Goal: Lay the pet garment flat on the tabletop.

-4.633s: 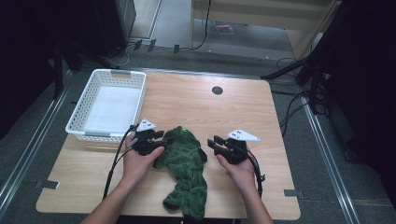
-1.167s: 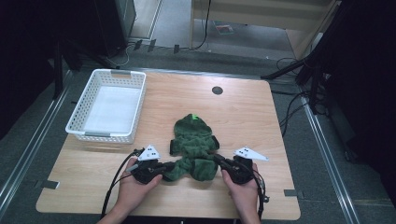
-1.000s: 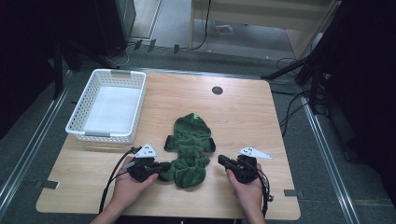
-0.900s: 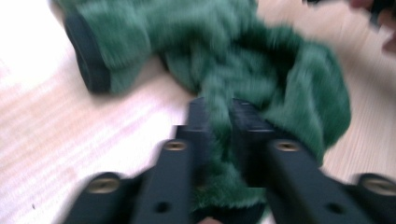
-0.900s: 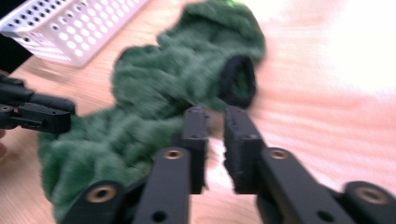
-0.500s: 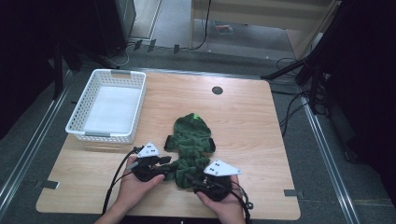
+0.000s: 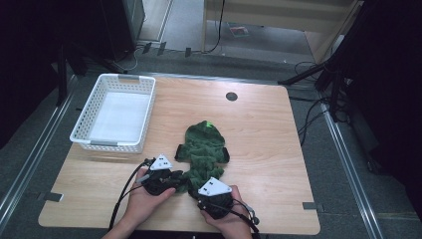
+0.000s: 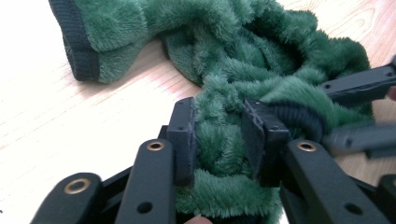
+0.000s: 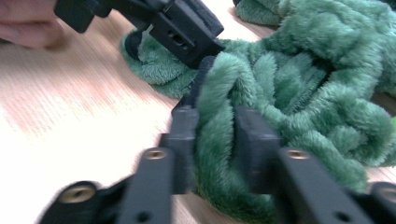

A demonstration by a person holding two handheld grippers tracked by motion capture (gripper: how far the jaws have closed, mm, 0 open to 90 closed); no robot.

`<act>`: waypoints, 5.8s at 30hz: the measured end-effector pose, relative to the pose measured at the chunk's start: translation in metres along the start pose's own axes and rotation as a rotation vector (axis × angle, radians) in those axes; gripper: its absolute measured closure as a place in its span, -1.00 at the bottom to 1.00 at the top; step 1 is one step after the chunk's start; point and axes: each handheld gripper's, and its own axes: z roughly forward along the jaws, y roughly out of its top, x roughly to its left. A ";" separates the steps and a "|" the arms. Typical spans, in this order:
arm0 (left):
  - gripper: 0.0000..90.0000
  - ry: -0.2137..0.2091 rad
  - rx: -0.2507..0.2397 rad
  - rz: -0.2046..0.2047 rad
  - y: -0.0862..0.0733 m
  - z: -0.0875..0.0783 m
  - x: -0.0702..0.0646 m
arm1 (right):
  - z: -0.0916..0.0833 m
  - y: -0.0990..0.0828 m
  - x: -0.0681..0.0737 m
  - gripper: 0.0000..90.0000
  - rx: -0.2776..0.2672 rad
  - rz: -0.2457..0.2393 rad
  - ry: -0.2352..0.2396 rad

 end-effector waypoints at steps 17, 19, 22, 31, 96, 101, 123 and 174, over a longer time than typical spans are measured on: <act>0.54 -0.005 0.002 -0.004 -0.002 0.000 0.003 | -0.054 -0.006 -0.042 0.72 -0.208 0.215 0.069; 0.54 -0.004 0.000 -0.007 -0.002 0.000 0.003 | -0.048 -0.001 -0.024 0.60 -0.200 0.142 0.101; 0.54 -0.004 0.000 -0.010 -0.003 0.001 0.003 | -0.030 0.004 0.003 0.31 -0.140 0.068 0.071; 0.56 -0.012 -0.004 -0.021 -0.004 0.001 0.004 | 0.016 0.000 0.026 0.45 0.001 0.002 -0.067; 0.93 0.163 0.052 -0.011 0.018 0.015 0.006 | 0.008 -0.005 -0.069 0.86 0.065 0.116 -0.326; 0.53 0.071 0.052 0.010 0.014 0.010 -0.001 | 0.002 -0.002 -0.065 0.44 -0.011 0.134 -0.180; 0.02 0.244 -0.102 -0.156 0.086 0.033 0.052 | 0.013 0.054 -0.155 0.14 -0.061 0.266 -0.149; 0.82 0.150 0.048 0.091 0.084 0.072 0.036 | 0.026 0.017 -0.153 0.85 0.014 0.364 -0.015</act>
